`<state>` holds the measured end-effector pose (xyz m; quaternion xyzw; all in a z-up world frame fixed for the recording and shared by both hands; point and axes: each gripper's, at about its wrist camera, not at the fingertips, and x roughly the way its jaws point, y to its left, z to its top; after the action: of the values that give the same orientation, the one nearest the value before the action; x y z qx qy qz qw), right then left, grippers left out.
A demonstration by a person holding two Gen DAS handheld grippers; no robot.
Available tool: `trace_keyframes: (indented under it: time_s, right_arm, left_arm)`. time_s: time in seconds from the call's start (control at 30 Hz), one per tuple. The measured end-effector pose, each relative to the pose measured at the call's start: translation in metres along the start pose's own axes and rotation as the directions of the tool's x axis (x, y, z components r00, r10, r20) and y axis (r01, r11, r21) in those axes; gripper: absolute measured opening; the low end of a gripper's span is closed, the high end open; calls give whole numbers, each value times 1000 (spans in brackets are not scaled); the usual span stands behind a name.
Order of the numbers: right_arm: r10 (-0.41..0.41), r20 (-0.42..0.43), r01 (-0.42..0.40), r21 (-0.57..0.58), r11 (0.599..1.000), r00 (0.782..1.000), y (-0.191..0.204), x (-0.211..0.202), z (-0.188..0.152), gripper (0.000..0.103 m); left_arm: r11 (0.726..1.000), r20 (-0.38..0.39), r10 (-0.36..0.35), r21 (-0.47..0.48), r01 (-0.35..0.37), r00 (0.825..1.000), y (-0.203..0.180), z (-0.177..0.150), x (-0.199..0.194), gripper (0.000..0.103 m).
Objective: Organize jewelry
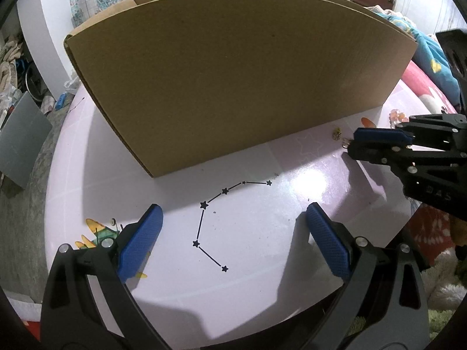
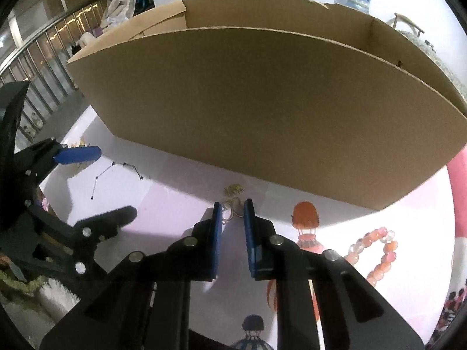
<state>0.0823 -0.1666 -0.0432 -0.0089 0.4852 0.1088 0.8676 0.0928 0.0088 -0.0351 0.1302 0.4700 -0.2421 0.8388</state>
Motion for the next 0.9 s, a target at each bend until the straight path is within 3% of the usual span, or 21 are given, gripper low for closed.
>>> trace_keyframes:
  time_s: [0.13, 0.27, 0.37, 0.5, 0.63, 0.77, 0.9]
  right_arm:
    - [0, -11, 0, 19, 1000, 1000, -6, -5, -6, 15]
    - [-7, -14, 8, 44, 999, 1000, -14, -10, -15, 15]
    - [-8, -3, 9, 62, 998, 1000, -18, -12, -19, 15]
    - [2, 18, -4, 80, 997, 1000, -20, -12, -20, 15]
    - [15, 34, -18, 76, 997, 999, -21, -13, -21, 15]
    - [37, 47, -41, 77, 996, 998, -25, -15, -24, 15]
    - [64, 55, -68, 84, 994, 996, -30, -14, -25, 15]
  left_arm:
    - [1000, 28, -13, 1, 13, 1000, 3, -2, -5, 95]
    - [996, 124, -85, 48, 79, 989, -8, 2, -21, 94]
    - [985, 173, -144, 118, 125, 974, -27, 11, -25, 80]
    - [970, 145, -209, 159, 186, 967, -39, 21, -8, 53]
    - [959, 132, -230, 197, 202, 964, -61, 23, 5, 42]
    - [961, 108, -203, 212, 177, 973, -73, 30, 14, 28]
    - [962, 94, -168, 231, 143, 981, -82, 35, 20, 26]
